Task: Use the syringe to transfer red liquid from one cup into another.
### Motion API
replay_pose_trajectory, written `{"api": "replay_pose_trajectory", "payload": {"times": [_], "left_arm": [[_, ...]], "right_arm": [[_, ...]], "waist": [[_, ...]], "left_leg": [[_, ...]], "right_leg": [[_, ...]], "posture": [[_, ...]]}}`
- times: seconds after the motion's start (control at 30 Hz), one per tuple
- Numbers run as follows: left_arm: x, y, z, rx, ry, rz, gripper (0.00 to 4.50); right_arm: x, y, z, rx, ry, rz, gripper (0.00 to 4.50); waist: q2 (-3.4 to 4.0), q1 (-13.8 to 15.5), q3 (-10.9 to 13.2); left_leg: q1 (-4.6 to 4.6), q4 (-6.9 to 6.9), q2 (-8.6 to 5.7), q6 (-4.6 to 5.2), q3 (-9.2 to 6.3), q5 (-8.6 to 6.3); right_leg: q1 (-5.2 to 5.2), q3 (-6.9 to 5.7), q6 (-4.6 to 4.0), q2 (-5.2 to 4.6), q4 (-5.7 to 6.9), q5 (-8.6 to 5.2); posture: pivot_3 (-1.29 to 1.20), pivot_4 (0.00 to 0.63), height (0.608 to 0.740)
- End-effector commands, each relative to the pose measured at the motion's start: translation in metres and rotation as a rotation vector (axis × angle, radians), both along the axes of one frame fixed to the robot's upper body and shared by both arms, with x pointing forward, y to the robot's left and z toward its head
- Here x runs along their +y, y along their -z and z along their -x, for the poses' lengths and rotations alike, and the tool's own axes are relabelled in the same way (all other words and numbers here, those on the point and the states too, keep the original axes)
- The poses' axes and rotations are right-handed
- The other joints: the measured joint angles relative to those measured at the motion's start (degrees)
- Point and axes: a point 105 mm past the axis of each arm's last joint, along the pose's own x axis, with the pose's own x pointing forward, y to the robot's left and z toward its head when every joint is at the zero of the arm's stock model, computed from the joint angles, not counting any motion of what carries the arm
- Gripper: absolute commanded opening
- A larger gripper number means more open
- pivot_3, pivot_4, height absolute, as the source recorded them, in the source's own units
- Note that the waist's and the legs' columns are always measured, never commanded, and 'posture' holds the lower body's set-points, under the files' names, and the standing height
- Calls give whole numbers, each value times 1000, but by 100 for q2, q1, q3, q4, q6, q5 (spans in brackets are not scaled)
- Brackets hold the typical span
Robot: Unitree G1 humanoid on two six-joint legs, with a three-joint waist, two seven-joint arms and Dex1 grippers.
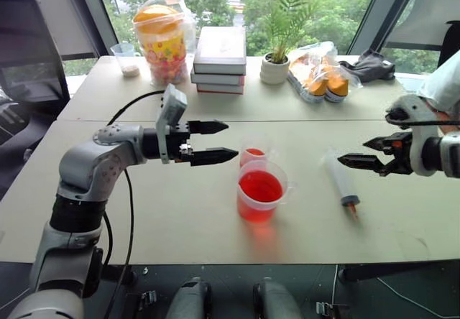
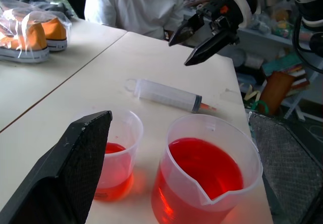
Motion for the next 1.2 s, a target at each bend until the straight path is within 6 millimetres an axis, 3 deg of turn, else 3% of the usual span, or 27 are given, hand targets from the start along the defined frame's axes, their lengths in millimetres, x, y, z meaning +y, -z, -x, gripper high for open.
{"api": "replay_pose_trajectory", "payload": {"times": [0.03, 0.27, 0.5, 0.6, 0.73, 0.8, 0.87, 1.0, 1.1, 1.2], "left_arm": [[-4, -6, 3, -47, 22, 15, 4500], [-7, -2, 5, -54, 10, 30, 4500], [-3, -1, 8, -58, -17, 30, 4500], [0, 0, 9, -56, -27, 26, 4500], [3, 0, 10, -54, -29, 21, 4500], [5, -1, 9, -55, -30, 19, 4500], [5, -2, 8, -58, -31, 15, 4500], [6, -7, 6, -68, -26, 12, 4500], [7, -12, 2, -81, -27, 5, 4500], [8, -19, 0, -80, -16, 12, 4500]], "right_arm": [[-8, 11, -15, 71, 89, 28, 4462], [-15, 47, -48, 190, 167, 101, 4462], [-13, 75, -53, 275, 138, 132, 4462], [-11, 78, -55, 284, 129, 130, 3555], [-8, 77, -55, 288, 113, 130, 1626], [-7, 75, -55, 287, 108, 128, 1394], [-6, 69, -55, 267, 108, 122, 1394], [-7, 34, -62, 112, 93, 118, 1394], [22, -27, -66, -206, -34, -36, 1394], [42, -65, -55, -444, -126, -154, 1394]], "waist": [[0, 3, 0], [0, -3, 0], [0, -2, 0], [-1, -6, -1], [-1, -8, -1], [-1, -8, -1], [-1, -7, -1], [1, -5, 0], [4, 2, 2], [3, 3, 2]], "left_leg": [[-2, 0, -1, 0, 2, 0], [-5, 1, -2, 0, 8, 0], [-8, -1, -4, 1, 9, 0], [-5, 1, -4, 1, 8, 0], [-4, 2, -3, 0, 8, 0], [-4, 2, -3, 0, 8, 0], [-4, 2, -3, 0, 7, 0], [-5, 2, -4, 0, 8, 0], [-7, 1, -4, 0, 8, 0], [-7, -2, -3, 0, 4, 0]], "right_leg": [[-3, 0, 0, -2, 0, 0], [-6, 1, 1, -2, 0, 1], [-9, 0, 3, 5, 1, 2], [-6, 0, 3, 7, 4, 2], [-6, 0, 3, 8, 6, 2], [-7, 0, 3, 8, 6, 2], [-6, -1, 3, 8, 6, 2], [-8, 0, 3, 7, 6, 2], [-11, -1, 3, 8, 6, 2], [-10, -3, 4, 11, 7, 2]], "posture": [[0, 150, 740], [0, 150, 740], [0, 150, 740], [0, 150, 740], [0, 150, 740], [0, 150, 740], [0, 150, 740], [0, 150, 740], [0, 150, 740], [0, 150, 740]]}}
